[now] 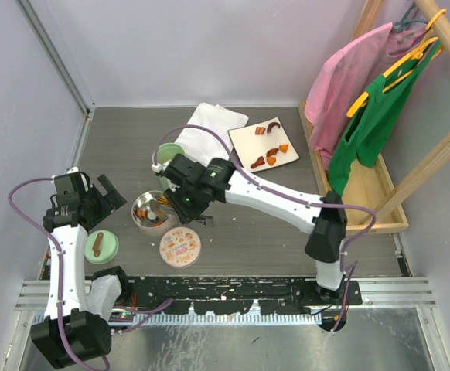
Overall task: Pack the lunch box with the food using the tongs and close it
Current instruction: Place the fake food in the packing box.
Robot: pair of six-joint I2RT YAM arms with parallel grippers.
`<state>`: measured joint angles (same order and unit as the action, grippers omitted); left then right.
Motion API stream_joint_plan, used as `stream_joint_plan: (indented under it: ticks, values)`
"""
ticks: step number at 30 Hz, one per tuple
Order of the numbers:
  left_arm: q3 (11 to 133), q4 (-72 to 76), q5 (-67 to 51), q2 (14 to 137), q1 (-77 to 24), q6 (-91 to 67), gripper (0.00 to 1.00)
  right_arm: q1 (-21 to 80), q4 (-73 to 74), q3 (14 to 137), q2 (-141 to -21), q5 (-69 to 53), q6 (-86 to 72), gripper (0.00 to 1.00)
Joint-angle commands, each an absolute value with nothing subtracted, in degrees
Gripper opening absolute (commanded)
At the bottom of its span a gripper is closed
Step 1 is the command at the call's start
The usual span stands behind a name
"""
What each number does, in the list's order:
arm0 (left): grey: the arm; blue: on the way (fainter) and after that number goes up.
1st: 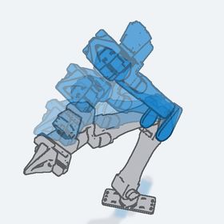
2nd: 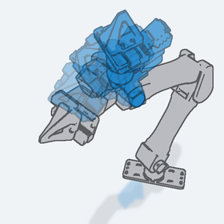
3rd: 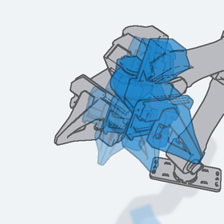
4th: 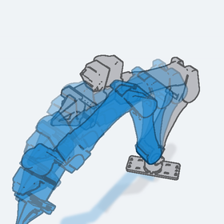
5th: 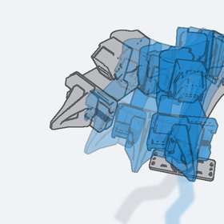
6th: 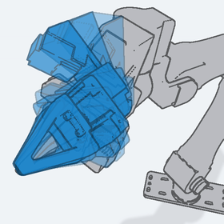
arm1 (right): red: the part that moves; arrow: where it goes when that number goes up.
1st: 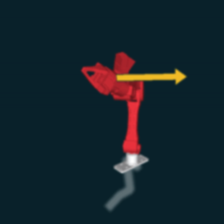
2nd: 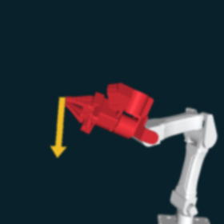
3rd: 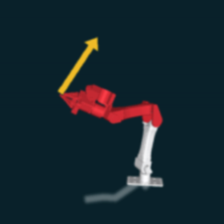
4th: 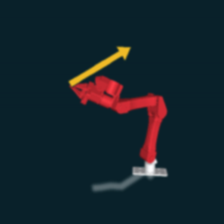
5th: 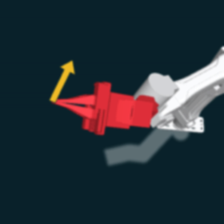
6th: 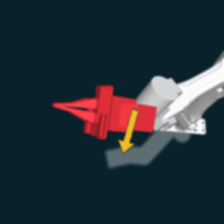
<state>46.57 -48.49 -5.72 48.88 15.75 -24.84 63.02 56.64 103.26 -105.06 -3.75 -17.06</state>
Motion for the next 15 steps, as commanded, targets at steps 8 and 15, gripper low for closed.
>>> stream_joint_plan:
  ticks: [8, 15]
  values:
    - [46.8, -46.2, -6.1, 48.4, 15.6, -24.6, 0.98, 65.4, 64.7, 120.5, -118.3, 8.3, -13.0, 0.34]
    - [46.7, -46.2, -6.3, 48.5, 15.5, -24.7, 0.98, 65.5, 63.9, 118.8, -117.5, 6.8, -12.7, 0.41]
